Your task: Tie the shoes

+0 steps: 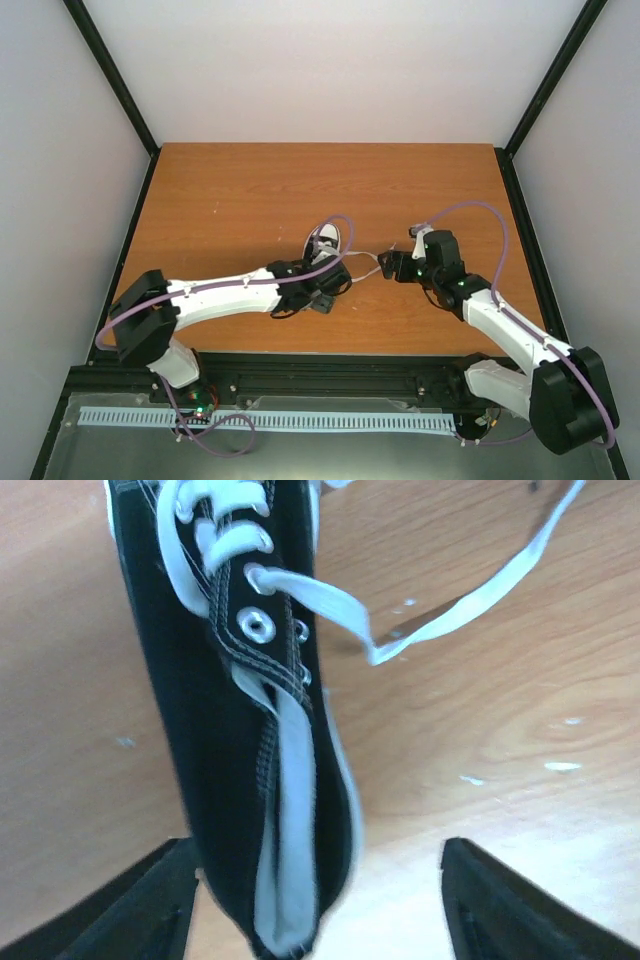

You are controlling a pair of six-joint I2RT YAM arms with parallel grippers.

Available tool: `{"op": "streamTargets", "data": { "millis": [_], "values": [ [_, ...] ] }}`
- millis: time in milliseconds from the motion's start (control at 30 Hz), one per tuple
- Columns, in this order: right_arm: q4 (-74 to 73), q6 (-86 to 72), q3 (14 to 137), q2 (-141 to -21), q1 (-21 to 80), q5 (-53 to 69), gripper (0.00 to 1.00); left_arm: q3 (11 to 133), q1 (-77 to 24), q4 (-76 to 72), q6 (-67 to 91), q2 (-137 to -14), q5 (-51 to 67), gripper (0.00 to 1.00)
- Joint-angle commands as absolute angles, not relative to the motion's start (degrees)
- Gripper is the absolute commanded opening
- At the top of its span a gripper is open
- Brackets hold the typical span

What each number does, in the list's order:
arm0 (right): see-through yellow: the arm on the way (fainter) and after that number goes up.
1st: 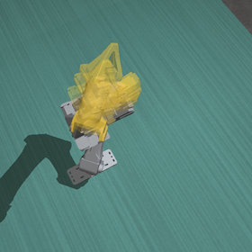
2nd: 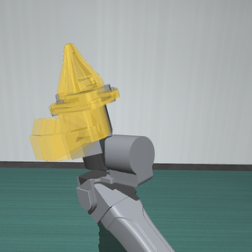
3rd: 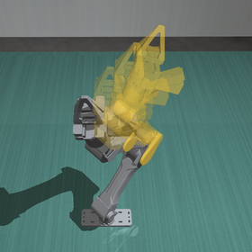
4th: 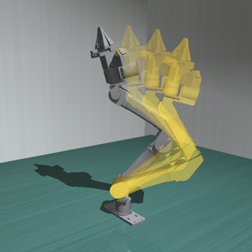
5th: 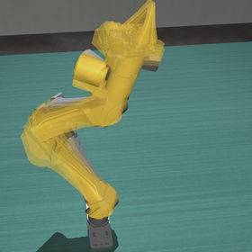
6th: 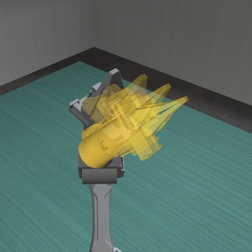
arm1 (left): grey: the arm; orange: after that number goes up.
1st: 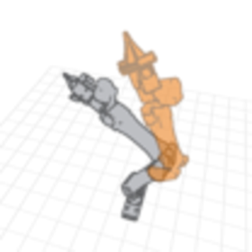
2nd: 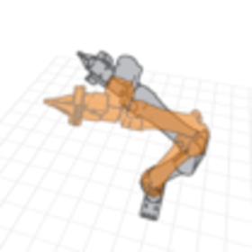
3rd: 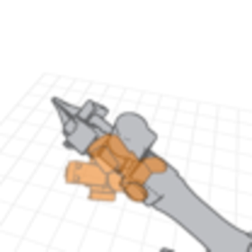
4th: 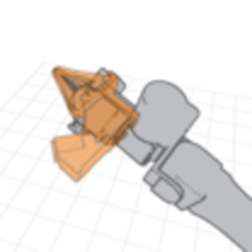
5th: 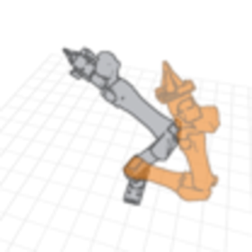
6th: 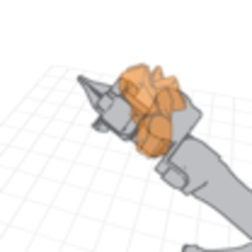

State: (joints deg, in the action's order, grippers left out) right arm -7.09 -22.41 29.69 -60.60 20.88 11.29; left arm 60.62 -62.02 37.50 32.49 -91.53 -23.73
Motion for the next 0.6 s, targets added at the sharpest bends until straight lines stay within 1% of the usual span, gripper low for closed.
{"op": "streamTargets", "data": {
  "millis": [0,67,100,233,400,500,567],
  "values": [
    [-14.52,-24.31,32.76,-62.16,21.18,8.12,0.86,59.97,-62.84,34.59,35.57,-83.23,-15.33,0.81],
    [-16.20,-25.14,33.25,-63.35,21.22,7.15,0.85,61.25,-62.28,35.77,33.87,-79.29,-14.55,0.96],
    [-16.59,-25.81,33.46,-64.37,21.26,6.85,0.84,62.16,-61.34,36.55,32.40,-77.49,-13.34,0.99],
    [-16.83,-29.41,34.64,-68.31,22.86,6.97,0.83,65.50,-52.48,38.71,25.86,-73.87,-4.18,1.00],
    [-16.25,-33.02,37.30,-73.23,28.54,1.50,0.86,67.15,-38.49,38.40,18.05,-74.72,5.71,1.00],
    [-15.87,-34.45,38.77,-76.99,29.63,-1.11,0.85,65.94,-31.46,35.92,19.00,-73.99,10.21,1.00],
    [-16.75,-35.21,39.85,-78.74,30.38,-5.36,0.83,64.39,-30.25,33.74,20.05,-71.86,11.89,1.00]
  ]
}}
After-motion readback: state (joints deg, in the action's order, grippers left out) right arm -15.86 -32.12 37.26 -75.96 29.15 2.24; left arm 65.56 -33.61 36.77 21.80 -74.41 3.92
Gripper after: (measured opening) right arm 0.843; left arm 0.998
